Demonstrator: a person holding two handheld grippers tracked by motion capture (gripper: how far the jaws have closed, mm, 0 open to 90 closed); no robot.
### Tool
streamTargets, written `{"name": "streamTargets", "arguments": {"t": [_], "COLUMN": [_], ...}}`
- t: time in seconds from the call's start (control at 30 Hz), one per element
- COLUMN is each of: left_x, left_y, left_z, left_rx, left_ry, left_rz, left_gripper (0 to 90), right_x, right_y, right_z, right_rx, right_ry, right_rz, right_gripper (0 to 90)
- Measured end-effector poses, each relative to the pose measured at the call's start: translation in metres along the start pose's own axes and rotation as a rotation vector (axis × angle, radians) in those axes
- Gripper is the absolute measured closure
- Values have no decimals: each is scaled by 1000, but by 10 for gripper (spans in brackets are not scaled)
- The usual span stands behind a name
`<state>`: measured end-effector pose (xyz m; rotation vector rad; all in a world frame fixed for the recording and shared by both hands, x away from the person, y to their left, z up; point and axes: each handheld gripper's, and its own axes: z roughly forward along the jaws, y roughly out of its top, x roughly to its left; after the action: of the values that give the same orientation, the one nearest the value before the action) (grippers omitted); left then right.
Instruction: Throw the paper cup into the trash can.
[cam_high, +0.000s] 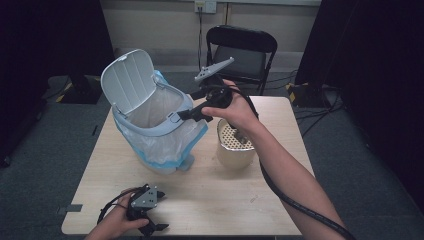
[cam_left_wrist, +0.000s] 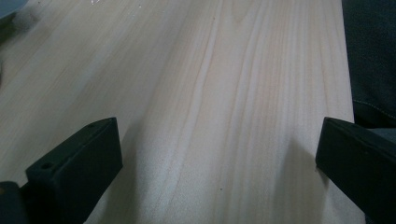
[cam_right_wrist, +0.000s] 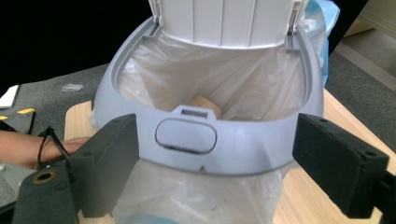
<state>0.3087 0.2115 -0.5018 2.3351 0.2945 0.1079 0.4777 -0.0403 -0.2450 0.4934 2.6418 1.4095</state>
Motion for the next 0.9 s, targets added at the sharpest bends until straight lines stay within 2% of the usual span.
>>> {"name": "streamTargets", "arguments": {"t": [0.9], "left_x": [0], "left_y": [0], "left_z": [0], "left_rx": [-2], "left_ry": [0], "left_rz": [0], "left_gripper": [0], "right_x": [10], "right_y": [-47], "right_z": [-25], "right_rx": [-14], "right_ry": [14], "right_rz": [6], "right_gripper": [142]}}
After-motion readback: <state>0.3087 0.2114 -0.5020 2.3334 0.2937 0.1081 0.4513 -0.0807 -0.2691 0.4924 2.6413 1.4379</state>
